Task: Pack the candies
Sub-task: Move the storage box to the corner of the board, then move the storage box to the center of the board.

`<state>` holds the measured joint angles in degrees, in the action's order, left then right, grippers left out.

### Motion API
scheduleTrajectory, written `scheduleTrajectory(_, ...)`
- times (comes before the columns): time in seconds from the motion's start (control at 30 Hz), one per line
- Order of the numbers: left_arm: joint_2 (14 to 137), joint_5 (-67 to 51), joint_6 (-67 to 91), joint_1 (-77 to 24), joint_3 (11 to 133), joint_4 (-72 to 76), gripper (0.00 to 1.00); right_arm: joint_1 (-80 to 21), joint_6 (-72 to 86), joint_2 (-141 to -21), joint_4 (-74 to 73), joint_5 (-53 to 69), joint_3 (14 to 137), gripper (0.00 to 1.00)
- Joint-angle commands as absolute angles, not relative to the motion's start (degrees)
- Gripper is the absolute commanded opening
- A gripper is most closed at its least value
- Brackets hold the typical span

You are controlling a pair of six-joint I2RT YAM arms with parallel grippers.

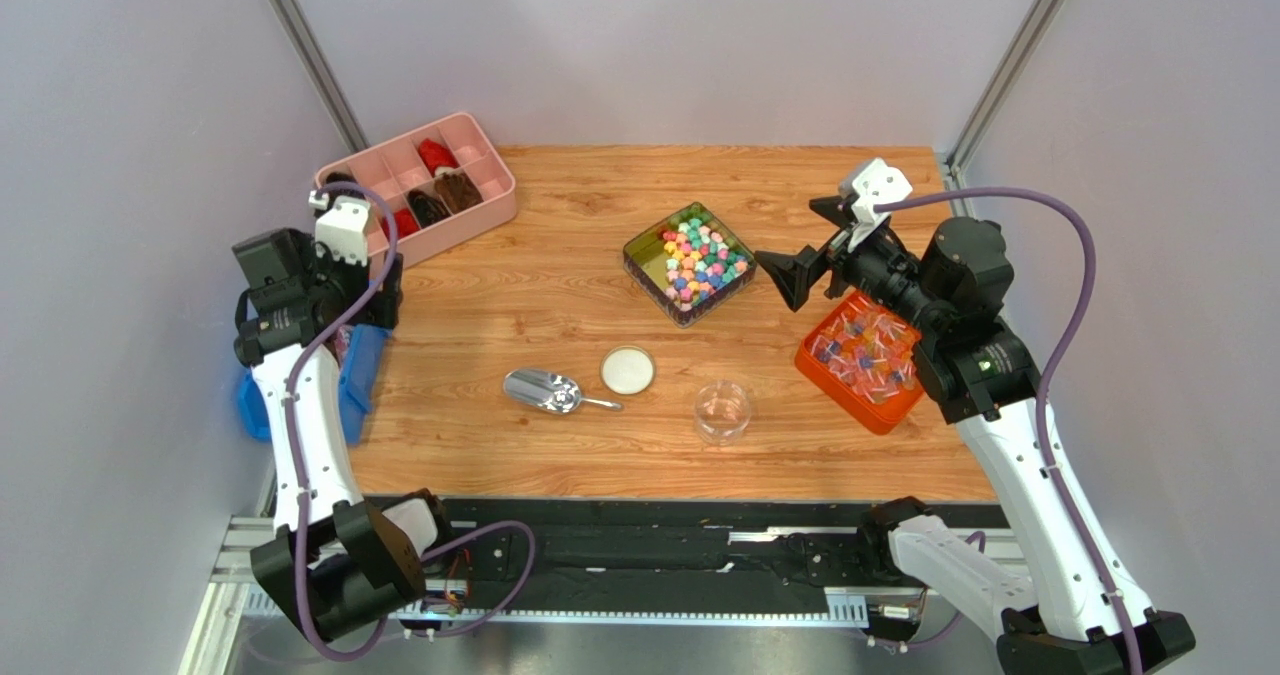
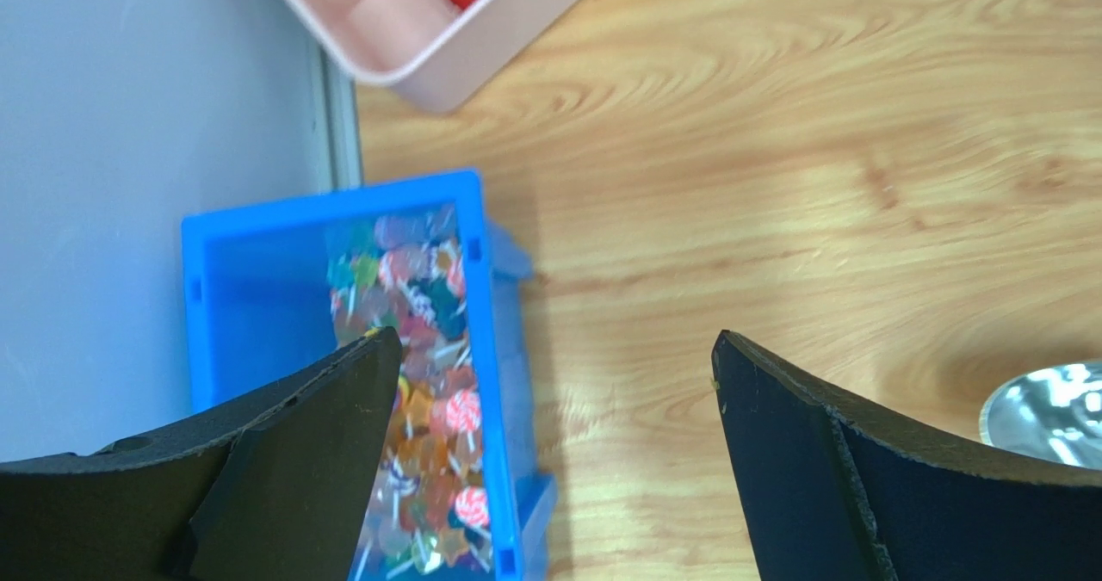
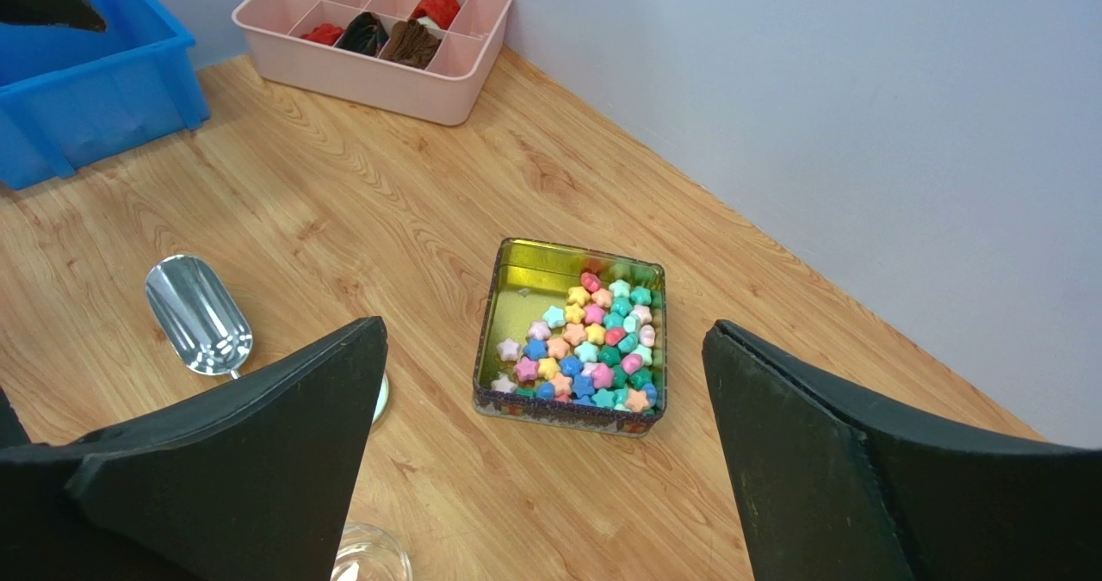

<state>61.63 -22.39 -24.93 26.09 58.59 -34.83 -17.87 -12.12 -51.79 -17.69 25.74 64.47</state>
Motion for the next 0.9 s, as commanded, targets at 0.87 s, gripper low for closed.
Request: scheduleTrajectory(0.87, 109.24, -7.29, -22.33, -22.14, 96.14, -24.34, 0.99, -18.28, -14.33, -56.07, -15.82, 25.66, 64.25, 0.97)
